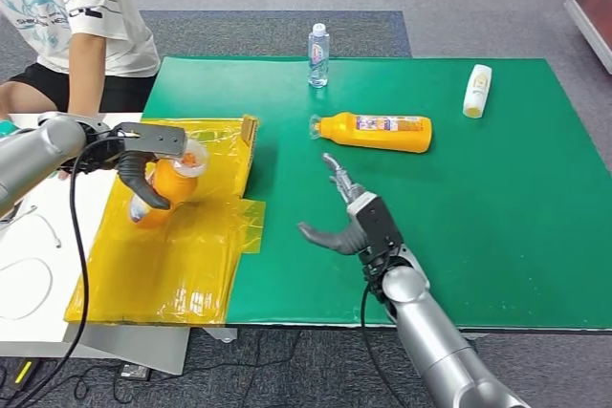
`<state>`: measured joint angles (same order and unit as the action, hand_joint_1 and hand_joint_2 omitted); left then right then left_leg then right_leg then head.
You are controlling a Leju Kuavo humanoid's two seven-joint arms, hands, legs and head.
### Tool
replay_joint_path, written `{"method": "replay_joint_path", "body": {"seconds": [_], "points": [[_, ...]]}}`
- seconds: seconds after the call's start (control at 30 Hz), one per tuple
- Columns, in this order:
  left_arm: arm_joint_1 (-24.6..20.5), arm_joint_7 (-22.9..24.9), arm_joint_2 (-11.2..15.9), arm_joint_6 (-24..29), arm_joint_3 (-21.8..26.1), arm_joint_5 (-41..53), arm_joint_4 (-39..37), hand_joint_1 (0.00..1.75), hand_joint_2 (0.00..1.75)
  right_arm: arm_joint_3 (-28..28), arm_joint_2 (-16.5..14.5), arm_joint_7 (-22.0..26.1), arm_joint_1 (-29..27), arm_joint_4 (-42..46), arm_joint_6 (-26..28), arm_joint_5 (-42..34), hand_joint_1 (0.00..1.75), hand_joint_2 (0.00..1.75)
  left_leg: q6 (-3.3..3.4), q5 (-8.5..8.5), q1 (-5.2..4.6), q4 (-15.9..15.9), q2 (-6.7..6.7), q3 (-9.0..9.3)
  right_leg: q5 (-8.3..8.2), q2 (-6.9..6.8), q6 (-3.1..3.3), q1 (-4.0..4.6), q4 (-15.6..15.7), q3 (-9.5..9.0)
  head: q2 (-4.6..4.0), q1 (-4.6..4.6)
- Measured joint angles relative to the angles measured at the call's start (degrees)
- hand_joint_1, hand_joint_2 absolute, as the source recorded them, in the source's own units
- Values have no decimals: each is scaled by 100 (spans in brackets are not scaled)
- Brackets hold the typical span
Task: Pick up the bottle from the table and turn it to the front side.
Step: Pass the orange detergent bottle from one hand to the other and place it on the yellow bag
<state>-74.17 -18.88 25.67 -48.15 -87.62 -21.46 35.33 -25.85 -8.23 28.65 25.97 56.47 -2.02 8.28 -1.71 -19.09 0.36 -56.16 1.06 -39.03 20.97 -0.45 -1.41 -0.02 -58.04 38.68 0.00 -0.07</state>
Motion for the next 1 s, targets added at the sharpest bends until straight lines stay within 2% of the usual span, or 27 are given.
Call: {"method": "replay_joint_path", "body": {"seconds": [0.17,0.33,0.67,1.0], "points": [[102,-8,57,47,69,44,54,175,175,535,157,-3,-5,207,8,-40,0,175,0,0,-1,0,0,0,0,0,0,-1,0,-1,0,0],[184,-78,56,89,120,62,67,175,175,791,198,-14,-36,299,-21,-59,0,175,0,0,0,0,0,0,0,1,0,0,0,2,0,0],[240,-198,14,142,197,155,67,175,175,954,206,-13,-107,430,-82,-74,0,175,0,0,0,0,0,1,0,0,0,0,0,1,0,1],[273,-238,-310,172,278,321,1,175,175,970,205,-21,-136,489,-173,-72,0,175,2,1,0,0,0,0,-3,1,-3,-1,0,0,0,1]]}}
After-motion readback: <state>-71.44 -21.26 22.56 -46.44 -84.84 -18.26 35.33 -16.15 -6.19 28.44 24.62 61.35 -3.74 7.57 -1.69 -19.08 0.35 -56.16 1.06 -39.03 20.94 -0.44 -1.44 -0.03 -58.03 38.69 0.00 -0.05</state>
